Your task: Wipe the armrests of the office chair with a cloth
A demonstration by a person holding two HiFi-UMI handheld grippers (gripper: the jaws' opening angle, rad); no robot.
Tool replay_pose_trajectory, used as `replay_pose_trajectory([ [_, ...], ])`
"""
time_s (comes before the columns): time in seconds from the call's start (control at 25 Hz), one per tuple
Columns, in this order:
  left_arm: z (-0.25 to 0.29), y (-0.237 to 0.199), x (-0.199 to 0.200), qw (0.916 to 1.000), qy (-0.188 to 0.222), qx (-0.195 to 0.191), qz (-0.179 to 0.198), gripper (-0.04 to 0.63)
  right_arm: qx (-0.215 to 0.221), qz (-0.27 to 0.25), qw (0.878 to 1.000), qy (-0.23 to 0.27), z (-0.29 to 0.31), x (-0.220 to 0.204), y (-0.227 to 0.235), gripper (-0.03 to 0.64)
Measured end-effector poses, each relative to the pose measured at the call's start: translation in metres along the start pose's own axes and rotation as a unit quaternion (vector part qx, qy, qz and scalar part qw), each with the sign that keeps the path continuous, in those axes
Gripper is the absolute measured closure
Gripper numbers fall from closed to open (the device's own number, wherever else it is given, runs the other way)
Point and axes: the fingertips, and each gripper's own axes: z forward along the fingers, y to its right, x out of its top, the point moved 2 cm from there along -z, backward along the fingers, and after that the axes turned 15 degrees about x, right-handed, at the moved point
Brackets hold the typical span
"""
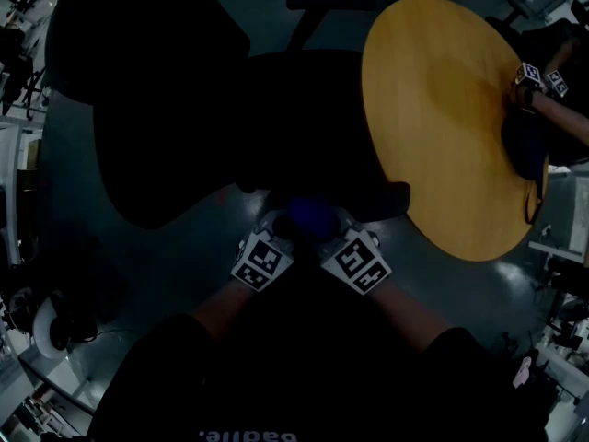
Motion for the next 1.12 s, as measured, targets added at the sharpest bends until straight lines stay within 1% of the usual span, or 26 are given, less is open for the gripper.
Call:
replay_pose_trajectory([
  [0.12, -0.011, -0.009, 0.0, 0.9999, -0.001, 0.007, -0.009, 0.581, 0.0, -0.016, 1.0, 0.01, -0.01, 0.016, -0.006, 0.509],
  [0.24, -0.023, -0.023, 0.015, 0.9997, 0.012, 0.018, -0.013, 0.581, -0.027, -0.02, 0.999, 0.038, -0.039, 0.036, 0.003, 0.509],
  [0.44, -0.031, -0.05, 0.063, 0.9973, 0.049, 0.051, -0.018, 0.581, -0.088, -0.017, 0.993, 0.08, -0.104, 0.062, 0.042, 0.509],
  [0.6, -0.018, -0.066, 0.108, 0.9939, 0.077, 0.079, -0.009, 0.581, -0.112, -0.018, 0.987, 0.113, -0.149, 0.076, 0.083, 0.509],
  [0.72, -0.004, -0.076, 0.135, 0.9923, 0.084, 0.091, -0.002, 0.581, -0.114, -0.027, 0.986, 0.117, -0.165, 0.083, 0.112, 0.509],
  [0.92, 0.011, -0.09, 0.16, 0.9895, 0.088, 0.114, 0.001, 0.581, -0.091, -0.036, 0.988, 0.121, -0.17, 0.086, 0.141, 0.509],
  [1.12, 0.041, -0.112, 0.191, 0.9859, 0.096, 0.137, 0.006, 0.581, -0.079, -0.051, 0.988, 0.125, -0.183, 0.094, 0.181, 0.509],
])
